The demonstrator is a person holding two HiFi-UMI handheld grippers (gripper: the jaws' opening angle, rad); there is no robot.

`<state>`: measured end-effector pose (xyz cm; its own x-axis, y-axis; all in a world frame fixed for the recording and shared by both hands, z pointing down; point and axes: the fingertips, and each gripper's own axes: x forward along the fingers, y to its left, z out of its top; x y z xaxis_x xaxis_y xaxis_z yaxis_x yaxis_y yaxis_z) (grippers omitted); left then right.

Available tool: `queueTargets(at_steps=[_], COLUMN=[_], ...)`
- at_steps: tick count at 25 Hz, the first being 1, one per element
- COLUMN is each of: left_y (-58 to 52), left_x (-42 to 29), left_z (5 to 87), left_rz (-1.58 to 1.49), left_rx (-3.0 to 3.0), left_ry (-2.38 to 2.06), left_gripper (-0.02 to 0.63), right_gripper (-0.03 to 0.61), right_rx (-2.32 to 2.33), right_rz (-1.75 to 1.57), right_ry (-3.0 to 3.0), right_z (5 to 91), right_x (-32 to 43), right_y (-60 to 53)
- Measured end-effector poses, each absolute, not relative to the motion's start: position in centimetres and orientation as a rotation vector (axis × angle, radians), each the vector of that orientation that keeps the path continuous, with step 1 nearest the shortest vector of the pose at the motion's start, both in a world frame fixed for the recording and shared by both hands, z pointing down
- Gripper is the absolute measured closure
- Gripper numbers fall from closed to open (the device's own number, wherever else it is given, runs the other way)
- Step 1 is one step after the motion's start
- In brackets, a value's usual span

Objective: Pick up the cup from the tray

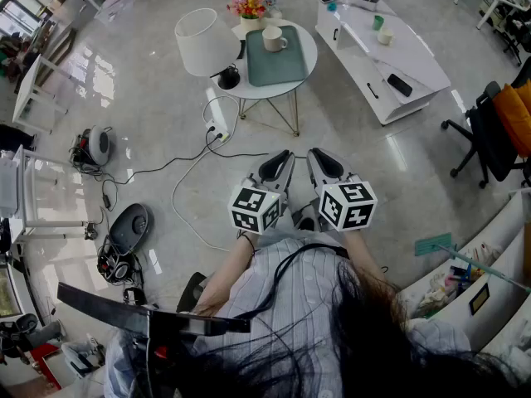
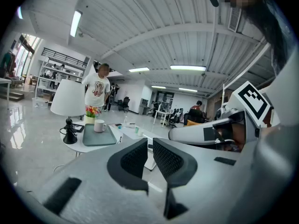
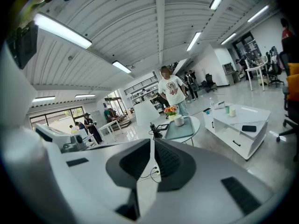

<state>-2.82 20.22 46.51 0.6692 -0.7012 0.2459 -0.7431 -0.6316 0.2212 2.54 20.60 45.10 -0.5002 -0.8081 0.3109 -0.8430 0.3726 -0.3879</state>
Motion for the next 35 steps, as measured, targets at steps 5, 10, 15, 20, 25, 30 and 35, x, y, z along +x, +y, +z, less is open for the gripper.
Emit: queueTargets(at_steps=[5, 10, 15, 20, 25, 30, 35], left_y=[20.2, 20.1, 20.3, 20.1, 19.4, 17.7, 14.6], left_x=[-3.1, -3.1, -3.0, -2.6, -2.1, -2.2, -3.1], left_z=[46.4, 46.4, 46.3, 46.2, 46.0, 46.4, 46.7], left_rz=[0.199, 0.203, 0.206, 0.204, 0.235, 0.23, 0.214], left_rx=[2.585, 2.588, 2.584, 2.591, 2.633, 2.614, 2.599], left_ry=[-1.145, -1.144, -1.148, -1.155, -1.143, -1.142, -1.151], left_gripper=[0.568, 0.568, 0.568, 0.568, 0.568, 0.568, 0.568], right_gripper=[0.531, 0.531, 0.531, 0.529, 0.529, 0.529, 0.529], right_rx=[1.538, 1.549, 1.557, 1.542, 1.527, 1.519, 1.519], right_rz=[0.785, 0.79, 0.789, 0.795, 0.823, 0.847, 0.864], right_ry=[-2.544, -2.542, -2.565, -2.564, -2.569, -2.574, -2.561], right_z=[45.1, 45.1, 44.9, 45.4, 45.7, 46.0, 46.5], right_x=[2.2, 2.4, 2.7, 2.9, 3.0, 3.1, 2.8], right_y=[20.7, 20.6, 20.7, 20.5, 19.7, 17.8, 14.7])
